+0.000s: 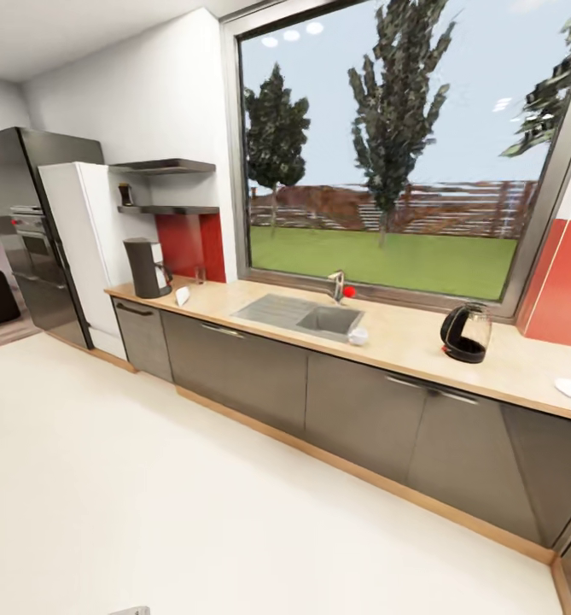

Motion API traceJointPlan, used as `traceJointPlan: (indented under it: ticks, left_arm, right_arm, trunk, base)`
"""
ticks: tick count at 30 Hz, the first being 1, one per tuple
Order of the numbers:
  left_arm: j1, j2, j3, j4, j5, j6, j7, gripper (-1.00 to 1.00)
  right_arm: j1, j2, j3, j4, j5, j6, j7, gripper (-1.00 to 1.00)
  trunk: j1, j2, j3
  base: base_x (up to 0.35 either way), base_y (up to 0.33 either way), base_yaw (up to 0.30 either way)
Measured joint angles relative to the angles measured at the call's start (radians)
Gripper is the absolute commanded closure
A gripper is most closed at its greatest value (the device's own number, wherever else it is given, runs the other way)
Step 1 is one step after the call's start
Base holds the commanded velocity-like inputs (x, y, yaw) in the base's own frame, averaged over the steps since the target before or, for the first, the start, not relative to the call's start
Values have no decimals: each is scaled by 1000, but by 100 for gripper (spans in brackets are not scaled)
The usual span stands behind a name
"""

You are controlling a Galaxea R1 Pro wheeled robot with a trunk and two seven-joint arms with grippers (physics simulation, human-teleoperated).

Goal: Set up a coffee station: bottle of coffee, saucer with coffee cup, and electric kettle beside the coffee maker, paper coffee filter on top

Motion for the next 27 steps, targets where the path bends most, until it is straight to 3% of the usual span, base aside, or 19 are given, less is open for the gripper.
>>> traceJointPlan:
  ticks: [13,27]
  left_arm:
    - [0,0,0,0,0,-1,0,-100]
    - [0,0,0,12,0,-55,0,-100]
  right_arm:
    - [0,1,1,0,0,0,0,-100]
    - [0,2,3,1,1,0,0,-100]
  trunk:
    - [0,0,0]
    - [0,0,0]
  base:
    - [335,0,18]
    - [335,0,259]
